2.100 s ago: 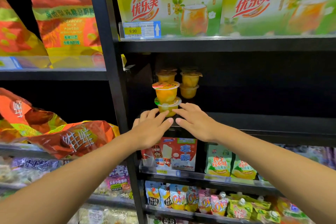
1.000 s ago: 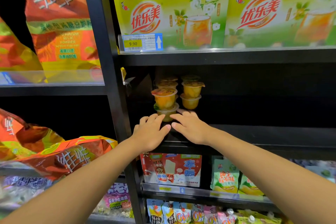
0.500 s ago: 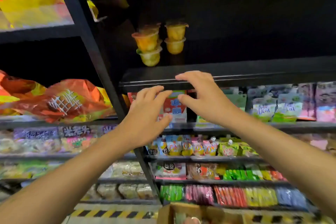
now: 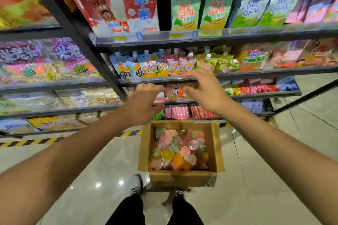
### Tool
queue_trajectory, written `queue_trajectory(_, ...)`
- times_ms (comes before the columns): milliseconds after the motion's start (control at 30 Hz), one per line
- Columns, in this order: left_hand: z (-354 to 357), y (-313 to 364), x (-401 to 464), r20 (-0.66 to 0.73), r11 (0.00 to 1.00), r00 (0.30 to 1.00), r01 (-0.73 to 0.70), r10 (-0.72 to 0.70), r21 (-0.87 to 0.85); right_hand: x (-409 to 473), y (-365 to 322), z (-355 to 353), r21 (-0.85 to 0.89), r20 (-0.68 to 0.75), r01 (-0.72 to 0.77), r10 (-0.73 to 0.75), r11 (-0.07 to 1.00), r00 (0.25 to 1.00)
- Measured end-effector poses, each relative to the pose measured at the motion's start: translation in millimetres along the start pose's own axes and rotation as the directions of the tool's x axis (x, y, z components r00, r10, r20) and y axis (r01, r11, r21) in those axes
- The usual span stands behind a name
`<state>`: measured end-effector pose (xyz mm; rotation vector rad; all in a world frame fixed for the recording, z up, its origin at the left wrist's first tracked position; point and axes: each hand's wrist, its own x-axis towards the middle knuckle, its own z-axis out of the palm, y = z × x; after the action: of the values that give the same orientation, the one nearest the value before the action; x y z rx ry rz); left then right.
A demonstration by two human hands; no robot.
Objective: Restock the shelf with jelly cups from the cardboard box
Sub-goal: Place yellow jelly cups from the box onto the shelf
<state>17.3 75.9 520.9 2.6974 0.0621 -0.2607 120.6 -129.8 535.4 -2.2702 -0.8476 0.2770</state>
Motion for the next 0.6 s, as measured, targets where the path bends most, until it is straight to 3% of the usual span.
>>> queue_trajectory(167,43.6,-29.1,5.1,0.183,0.999,0.983,0.001,0.008,-0.046,-24.6,24.8,55.3,0.006,0.055,-0.241,0.240,0.971,0.969)
queue_trajectory(367,124.7,-80.3,8.5,0.372,0.997,0.925,-0.064,0.075,-0.042,-74.5,65.3,156.6,0.030,0.081,-0.532,0.529,0.846,0.845)
queue_trajectory(467,177.3,-106.0,16.4,0.405,0.989,0.907,-0.074,0.119,-0.124,-100.8,89.9,209.2,-0.001,0.040,-0.599,0.599,0.801,0.800)
queue_trajectory(600,240.0,-120.4,17.9,0.402,0.993,0.910,-0.077,0.105,-0.087,-130.8,138.5,282.8,-0.047,0.041,-0.665,0.667,0.745,0.744)
